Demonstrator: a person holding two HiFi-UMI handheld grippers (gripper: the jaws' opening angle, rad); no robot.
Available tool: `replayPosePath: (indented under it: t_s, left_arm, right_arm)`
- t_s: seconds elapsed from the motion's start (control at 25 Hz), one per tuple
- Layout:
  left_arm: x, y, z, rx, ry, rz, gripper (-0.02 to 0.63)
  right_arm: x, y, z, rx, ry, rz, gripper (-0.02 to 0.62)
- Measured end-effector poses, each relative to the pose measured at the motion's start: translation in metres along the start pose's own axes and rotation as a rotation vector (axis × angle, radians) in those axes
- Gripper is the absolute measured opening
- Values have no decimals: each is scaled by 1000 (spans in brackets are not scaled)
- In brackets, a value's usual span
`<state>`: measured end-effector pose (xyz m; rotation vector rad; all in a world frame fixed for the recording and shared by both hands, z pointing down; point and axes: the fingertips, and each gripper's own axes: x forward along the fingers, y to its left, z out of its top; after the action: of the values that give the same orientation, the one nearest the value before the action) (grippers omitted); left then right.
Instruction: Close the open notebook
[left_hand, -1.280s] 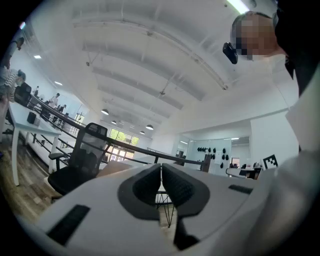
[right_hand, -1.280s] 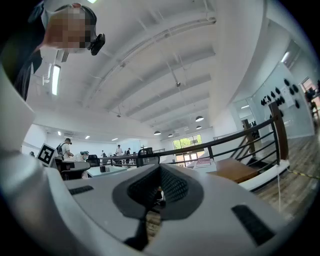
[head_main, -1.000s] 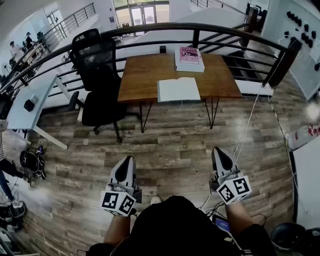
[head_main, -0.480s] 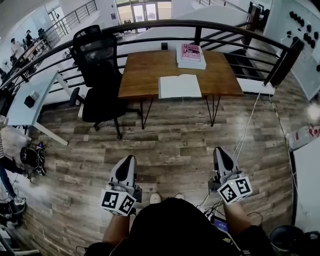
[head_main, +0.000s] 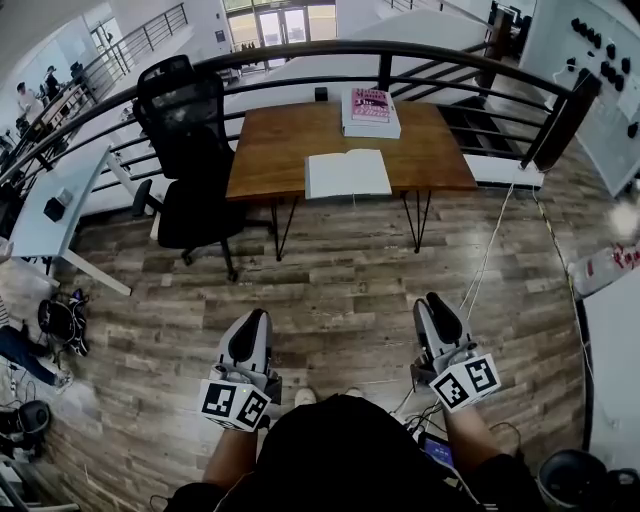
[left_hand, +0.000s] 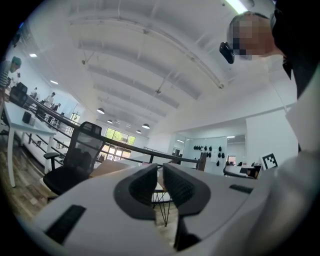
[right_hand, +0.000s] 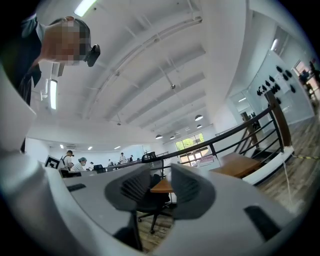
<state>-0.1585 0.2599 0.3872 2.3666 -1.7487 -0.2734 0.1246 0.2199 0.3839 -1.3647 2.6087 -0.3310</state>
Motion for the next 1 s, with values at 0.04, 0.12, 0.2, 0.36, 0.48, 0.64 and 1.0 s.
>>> replayPosePath:
  t_s: [0.04, 0.12, 0.2, 0.36, 0.48, 0.64, 1.0]
  left_arm:
    - [3, -4, 1, 7, -5, -3, 51]
    - [9, -12, 2, 18, -11, -4, 289]
    - [13, -20, 2, 24, -16, 0, 291]
    - [15, -39, -2, 24, -26, 1, 293]
    - [16, -47, -5, 23, -16, -5, 293]
    - [21, -48, -10, 24, 13, -3, 291]
    - [58, -24, -24, 14, 39, 14, 291]
  right_arm:
    - [-1, 1, 3, -7, -8, 17, 187]
    - [-4, 4, 8, -43, -16, 39, 310]
    - [-9, 4, 11, -90, -12, 47, 330]
    - [-22, -5, 13, -105, -7, 47, 328]
    - [-27, -13, 15, -84, -10, 38, 327]
    - [-27, -24, 13, -54, -15, 26, 314]
    - [0, -54, 9, -30, -9, -25, 307]
